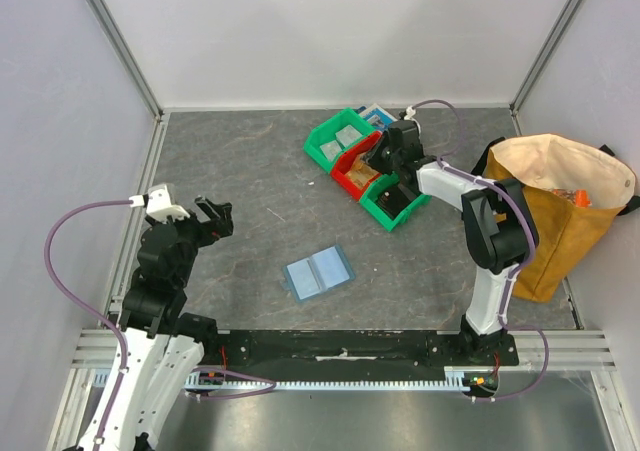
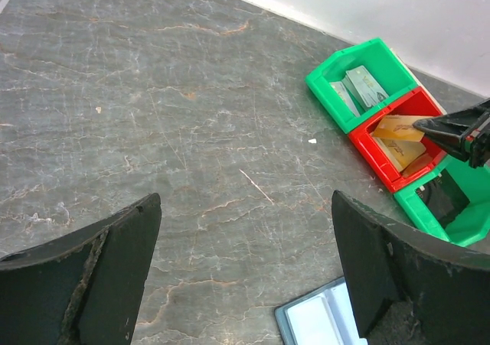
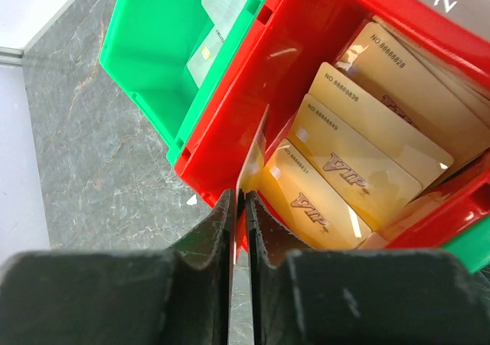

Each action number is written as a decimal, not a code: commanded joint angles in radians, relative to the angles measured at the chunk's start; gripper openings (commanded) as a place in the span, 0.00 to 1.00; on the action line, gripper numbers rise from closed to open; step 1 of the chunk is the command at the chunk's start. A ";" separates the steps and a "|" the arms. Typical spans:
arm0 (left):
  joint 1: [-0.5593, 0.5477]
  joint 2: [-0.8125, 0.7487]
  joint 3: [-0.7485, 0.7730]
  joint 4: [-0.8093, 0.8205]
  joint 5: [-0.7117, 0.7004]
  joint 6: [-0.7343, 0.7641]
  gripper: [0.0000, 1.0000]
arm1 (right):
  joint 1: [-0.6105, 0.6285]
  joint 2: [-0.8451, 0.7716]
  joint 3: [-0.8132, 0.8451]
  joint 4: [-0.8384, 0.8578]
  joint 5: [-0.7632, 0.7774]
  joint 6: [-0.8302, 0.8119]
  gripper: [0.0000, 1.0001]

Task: Take the credit cards out of the card holder
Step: Place the credit card in the storage box, then remove the credit card from the card holder.

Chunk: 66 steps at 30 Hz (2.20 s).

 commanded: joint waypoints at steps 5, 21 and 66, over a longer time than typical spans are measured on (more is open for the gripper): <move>0.009 0.008 -0.003 0.051 0.037 -0.030 0.96 | 0.011 -0.047 0.007 -0.043 0.031 -0.037 0.23; 0.017 0.242 0.013 -0.016 0.308 -0.078 0.97 | 0.141 -0.433 -0.200 -0.176 0.137 -0.362 0.59; -0.356 0.267 -0.484 0.243 0.317 -0.483 0.08 | 0.953 -0.130 -0.240 -0.196 0.537 -0.534 0.98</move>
